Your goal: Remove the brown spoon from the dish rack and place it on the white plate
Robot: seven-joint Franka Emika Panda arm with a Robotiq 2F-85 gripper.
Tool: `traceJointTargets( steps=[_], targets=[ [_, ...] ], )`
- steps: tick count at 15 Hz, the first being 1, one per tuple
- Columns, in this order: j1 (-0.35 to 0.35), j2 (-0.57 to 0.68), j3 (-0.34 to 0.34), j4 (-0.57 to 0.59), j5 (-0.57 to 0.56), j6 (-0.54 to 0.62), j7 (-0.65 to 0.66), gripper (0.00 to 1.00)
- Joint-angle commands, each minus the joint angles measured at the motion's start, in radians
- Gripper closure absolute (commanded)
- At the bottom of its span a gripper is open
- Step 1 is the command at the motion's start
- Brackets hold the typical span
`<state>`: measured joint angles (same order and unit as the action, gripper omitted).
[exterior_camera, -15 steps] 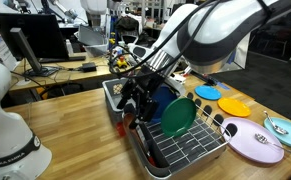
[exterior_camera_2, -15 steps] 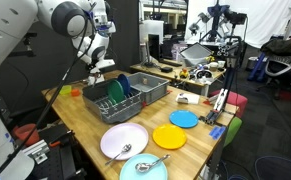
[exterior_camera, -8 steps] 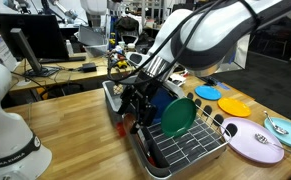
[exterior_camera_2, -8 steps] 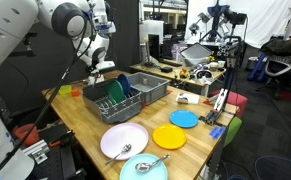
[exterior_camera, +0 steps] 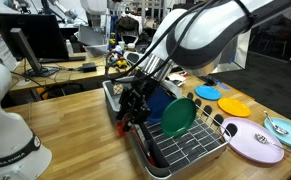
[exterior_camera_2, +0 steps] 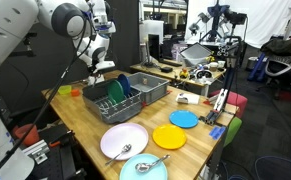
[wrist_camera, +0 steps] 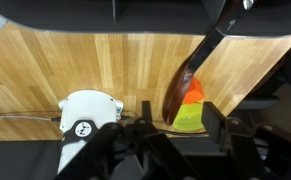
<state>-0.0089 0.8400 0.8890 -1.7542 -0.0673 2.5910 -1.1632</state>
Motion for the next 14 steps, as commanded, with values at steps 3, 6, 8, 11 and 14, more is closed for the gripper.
traceJointTargets(
  steps=[3, 6, 8, 11, 14],
  targets=[
    [0.026, -0.047, -0.049, -0.002, 0.032, -0.020, 0.007, 0.88],
    [0.018, -0.065, -0.061, -0.014, 0.035, -0.016, 0.007, 1.00],
    [0.013, -0.075, -0.060, -0.016, 0.050, -0.020, 0.012, 0.97],
    [0.006, -0.086, -0.059, -0.023, 0.069, -0.023, 0.003, 0.97],
    [0.003, -0.106, -0.058, -0.034, 0.074, -0.007, -0.005, 0.97]
  ],
)
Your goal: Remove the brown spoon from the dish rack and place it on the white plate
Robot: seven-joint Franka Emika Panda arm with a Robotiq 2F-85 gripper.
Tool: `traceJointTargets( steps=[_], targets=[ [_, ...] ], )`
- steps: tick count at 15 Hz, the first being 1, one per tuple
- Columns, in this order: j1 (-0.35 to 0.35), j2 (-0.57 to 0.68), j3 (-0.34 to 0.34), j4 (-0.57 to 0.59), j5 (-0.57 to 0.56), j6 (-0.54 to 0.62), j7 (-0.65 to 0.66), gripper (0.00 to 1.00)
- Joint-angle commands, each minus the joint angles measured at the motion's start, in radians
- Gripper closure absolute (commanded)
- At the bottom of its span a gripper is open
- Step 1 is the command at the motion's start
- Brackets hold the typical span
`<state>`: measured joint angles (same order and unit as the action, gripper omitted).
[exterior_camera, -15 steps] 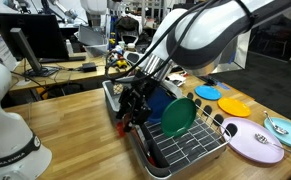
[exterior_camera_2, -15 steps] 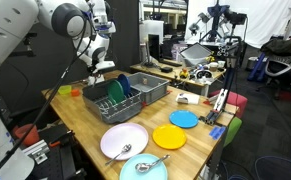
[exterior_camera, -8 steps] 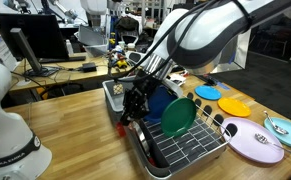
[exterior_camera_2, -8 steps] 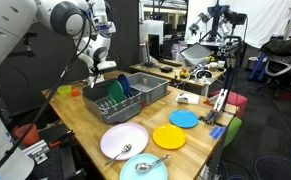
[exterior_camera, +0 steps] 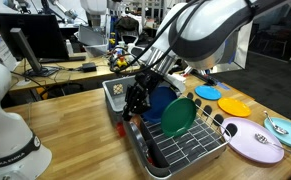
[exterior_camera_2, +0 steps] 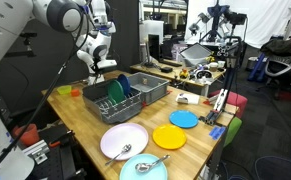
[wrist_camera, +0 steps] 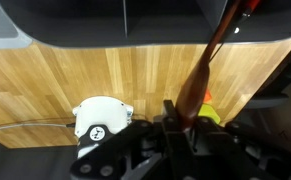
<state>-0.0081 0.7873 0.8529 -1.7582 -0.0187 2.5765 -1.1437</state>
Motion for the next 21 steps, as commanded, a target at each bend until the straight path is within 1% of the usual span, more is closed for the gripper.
traceJointTargets(
  steps=[1, 5, 11, 13, 14, 21],
  targets=[
    [0.000, -0.067, -0.020, -0.040, 0.023, 0.022, -0.026, 0.97],
    [0.010, -0.147, -0.024, -0.071, 0.019, 0.094, -0.008, 0.97],
    [-0.015, -0.305, -0.025, -0.160, 0.030, 0.283, 0.067, 0.97],
    [-0.026, -0.356, -0.032, -0.197, 0.027, 0.339, 0.101, 0.97],
    [-0.046, -0.377, -0.027, -0.219, 0.009, 0.385, 0.115, 0.97],
    [-0.113, -0.540, -0.071, -0.358, 0.027, 0.626, 0.151, 0.97]
  ],
)
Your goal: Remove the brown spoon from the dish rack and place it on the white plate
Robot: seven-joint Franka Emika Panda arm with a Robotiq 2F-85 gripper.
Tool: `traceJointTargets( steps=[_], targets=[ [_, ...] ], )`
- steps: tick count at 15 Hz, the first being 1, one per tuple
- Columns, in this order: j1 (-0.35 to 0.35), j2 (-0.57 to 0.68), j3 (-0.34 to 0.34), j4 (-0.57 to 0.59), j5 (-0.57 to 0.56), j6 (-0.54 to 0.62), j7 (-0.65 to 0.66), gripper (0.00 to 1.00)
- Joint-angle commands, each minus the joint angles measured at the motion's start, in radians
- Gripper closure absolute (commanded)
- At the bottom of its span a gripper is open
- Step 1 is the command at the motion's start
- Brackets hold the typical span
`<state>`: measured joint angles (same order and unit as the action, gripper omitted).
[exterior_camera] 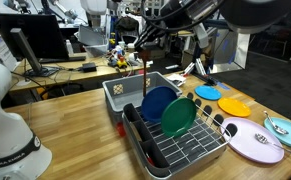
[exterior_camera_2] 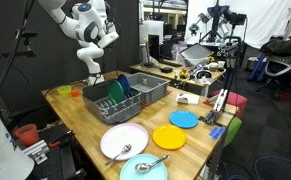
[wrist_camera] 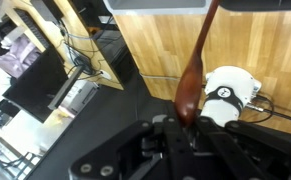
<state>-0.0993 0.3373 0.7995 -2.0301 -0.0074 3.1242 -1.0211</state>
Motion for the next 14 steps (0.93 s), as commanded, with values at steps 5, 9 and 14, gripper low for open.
traceJointTargets(
  steps=[5, 9, 14],
  targets=[
    [-0.030, -0.253, -0.103, -0.218, 0.026, 0.220, 0.079, 0.97],
    [0.068, -0.432, -0.327, -0.346, -0.102, 0.256, 0.186, 0.97],
    [-0.212, -0.641, -0.127, -0.524, 0.085, 0.239, 0.068, 0.97]
  ],
)
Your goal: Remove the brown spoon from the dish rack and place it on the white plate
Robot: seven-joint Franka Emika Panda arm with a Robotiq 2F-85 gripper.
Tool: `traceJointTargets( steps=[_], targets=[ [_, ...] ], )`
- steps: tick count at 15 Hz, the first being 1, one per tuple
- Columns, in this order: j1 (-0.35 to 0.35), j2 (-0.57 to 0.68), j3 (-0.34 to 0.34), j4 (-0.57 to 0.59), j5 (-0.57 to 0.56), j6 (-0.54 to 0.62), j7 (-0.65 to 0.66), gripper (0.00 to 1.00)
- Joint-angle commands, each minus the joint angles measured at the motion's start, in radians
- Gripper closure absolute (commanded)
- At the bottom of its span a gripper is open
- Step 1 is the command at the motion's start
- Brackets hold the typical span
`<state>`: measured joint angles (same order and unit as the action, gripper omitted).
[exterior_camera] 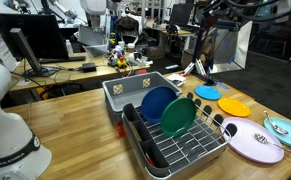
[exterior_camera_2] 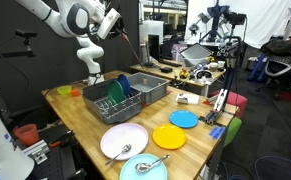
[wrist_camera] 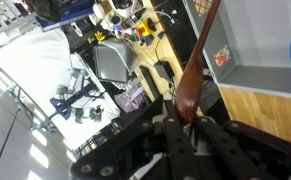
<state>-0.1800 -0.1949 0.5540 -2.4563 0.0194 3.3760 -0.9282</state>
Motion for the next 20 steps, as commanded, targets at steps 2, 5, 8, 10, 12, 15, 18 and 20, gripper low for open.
traceJointTargets(
  steps=[2, 5, 8, 10, 12, 15, 18, 20],
  targets=[
    [-0.230, -0.169, 0.223, -0.155, 0.094, -0.029, 0.002, 0.97],
    [-0.344, -0.224, 0.372, -0.214, 0.147, -0.047, 0.046, 0.97],
    [-0.419, -0.249, 0.479, -0.246, 0.170, -0.091, 0.087, 0.97],
    [-0.452, -0.258, 0.524, -0.256, 0.165, -0.133, 0.111, 0.97],
    [-0.482, -0.267, 0.556, -0.261, 0.159, -0.173, 0.136, 0.97],
    [-0.497, -0.262, 0.563, -0.253, 0.154, -0.261, 0.156, 0.97],
    [-0.482, -0.232, 0.547, -0.244, 0.152, -0.368, 0.157, 0.97],
    [-0.413, -0.185, 0.441, -0.251, -0.075, -0.422, 0.337, 0.97]
  ],
)
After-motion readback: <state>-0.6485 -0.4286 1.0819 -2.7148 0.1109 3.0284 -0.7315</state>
